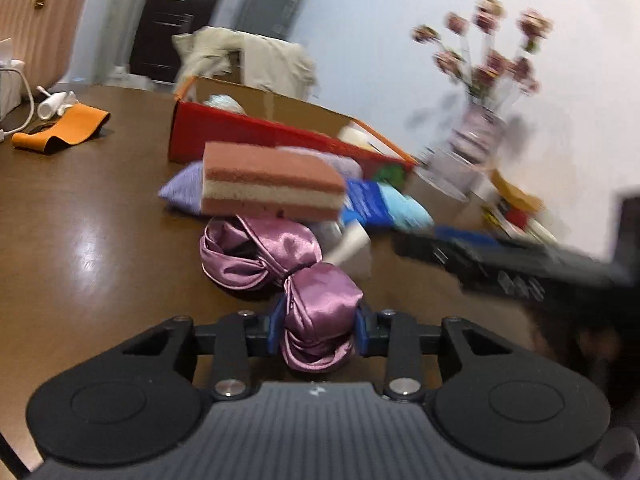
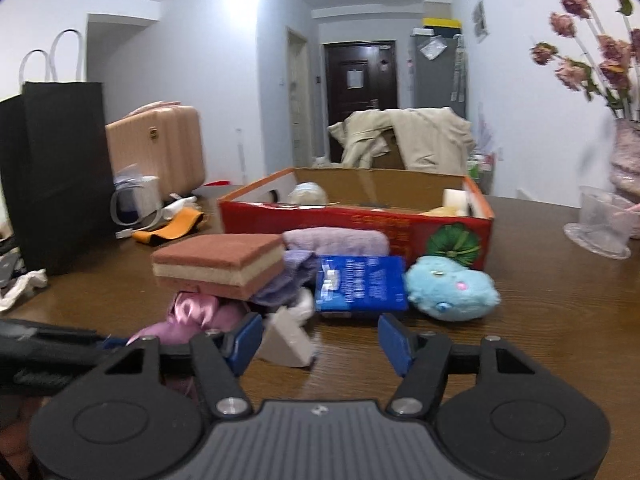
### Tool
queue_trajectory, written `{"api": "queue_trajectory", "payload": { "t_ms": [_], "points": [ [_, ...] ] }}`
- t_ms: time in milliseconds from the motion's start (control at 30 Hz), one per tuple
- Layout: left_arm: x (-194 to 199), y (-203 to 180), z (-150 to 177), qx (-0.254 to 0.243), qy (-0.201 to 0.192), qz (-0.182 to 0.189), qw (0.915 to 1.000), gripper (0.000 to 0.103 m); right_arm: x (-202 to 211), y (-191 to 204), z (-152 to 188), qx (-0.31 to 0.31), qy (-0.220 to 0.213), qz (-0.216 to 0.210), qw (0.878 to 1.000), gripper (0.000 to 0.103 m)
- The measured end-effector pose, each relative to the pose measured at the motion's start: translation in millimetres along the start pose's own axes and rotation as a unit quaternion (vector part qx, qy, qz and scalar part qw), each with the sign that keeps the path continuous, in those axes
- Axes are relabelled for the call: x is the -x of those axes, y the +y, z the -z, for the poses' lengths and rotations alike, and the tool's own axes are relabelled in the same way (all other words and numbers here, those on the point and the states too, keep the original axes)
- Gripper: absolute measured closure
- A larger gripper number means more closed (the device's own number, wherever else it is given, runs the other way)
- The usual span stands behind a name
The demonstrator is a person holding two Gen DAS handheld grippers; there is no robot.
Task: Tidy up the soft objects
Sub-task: 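Grasp a pink satin scrunchie with the left tool while the right tool grasps another, then carry both pink scrunchies into the box and open both tools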
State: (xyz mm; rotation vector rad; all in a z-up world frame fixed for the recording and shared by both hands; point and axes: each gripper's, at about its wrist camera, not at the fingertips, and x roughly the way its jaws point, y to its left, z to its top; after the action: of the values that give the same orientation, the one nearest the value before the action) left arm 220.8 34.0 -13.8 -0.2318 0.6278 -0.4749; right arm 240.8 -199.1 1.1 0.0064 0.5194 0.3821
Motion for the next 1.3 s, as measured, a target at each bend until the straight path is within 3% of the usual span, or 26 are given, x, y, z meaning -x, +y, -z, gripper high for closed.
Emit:
{"api": "queue_trajectory", "payload": {
  "t_ms": [67,133,167,200,267,400,467,567,633,667,833,1000,1167,1300],
  "points": [
    [23.4,10.7,8.4,-0.009,0.009,0.012,0.9998,0.060,2.7,4.0,0.7,0.005,0.007,-0.049,0.999,0.039],
    [46.5,25.5,14.2,-0.006,-0.005,-0.048,0.9988,0.020,5.1,9.2,0.7,-0.003,0.009,-0.096,0.995,0.039],
    [56.2,31.8,16.3,0.001,-0.019,-0.090,0.9958,0.016,5.0,13.4,0.5,-0.005,0.010,-0.110,0.994,0.039],
    [64.0,37.4,17.9,0.004,-0.032,-0.114,0.9930,0.016,3.9,19.2,-0.4,-0.008,0.011,-0.126,0.992,0.040],
    [75.3,43.9,17.2,0.027,-0.048,-0.125,0.9906,0.016,-0.9,32.5,-4.3,-0.011,0.015,-0.157,0.987,0.040],
    [82.7,36.5,20.6,0.061,-0.079,-0.092,0.9907,0.017,-24.7,60.8,-19.4,-0.002,0.023,-0.181,0.983,0.042],
    [75.8,30.8,21.5,0.062,-0.083,-0.104,0.9891,0.018,-46.7,70.9,-23.6,-0.012,0.042,-0.189,0.981,0.045],
    [67.6,36.8,19.2,0.089,-0.087,-0.104,0.9868,0.035,-72.7,84.2,-17.4,-0.025,0.096,-0.154,0.983,0.058],
    [65.7,44.5,21.6,0.111,-0.067,-0.099,0.9865,0.067,-64.7,87.0,-9.7,-0.024,0.092,-0.150,0.984,0.065],
    [66.3,45.7,25.1,0.117,-0.064,-0.095,0.9865,0.067,-56.1,87.1,-5.6,-0.022,0.090,-0.154,0.984,0.074],
    [70.6,23.8,43.8,0.085,-0.054,-0.049,0.9937,0.068,-11.7,77.1,20.5,-0.027,0.089,-0.130,0.987,0.084],
    [68.3,2.9,55.5,0.064,-0.042,-0.038,0.9964,0.059,20.5,69.7,36.3,-0.023,0.083,-0.095,0.992,0.084],
    [68.7,-10.0,58.2,0.059,-0.041,-0.040,0.9967,0.066,28.0,60.9,45.8,-0.038,0.078,-0.095,0.992,0.085],
    [67.8,-20.9,53.0,0.043,-0.040,-0.032,0.9978,0.071,37.9,60.4,45.8,-0.027,0.064,-0.099,0.993,0.098]
  ]
}}
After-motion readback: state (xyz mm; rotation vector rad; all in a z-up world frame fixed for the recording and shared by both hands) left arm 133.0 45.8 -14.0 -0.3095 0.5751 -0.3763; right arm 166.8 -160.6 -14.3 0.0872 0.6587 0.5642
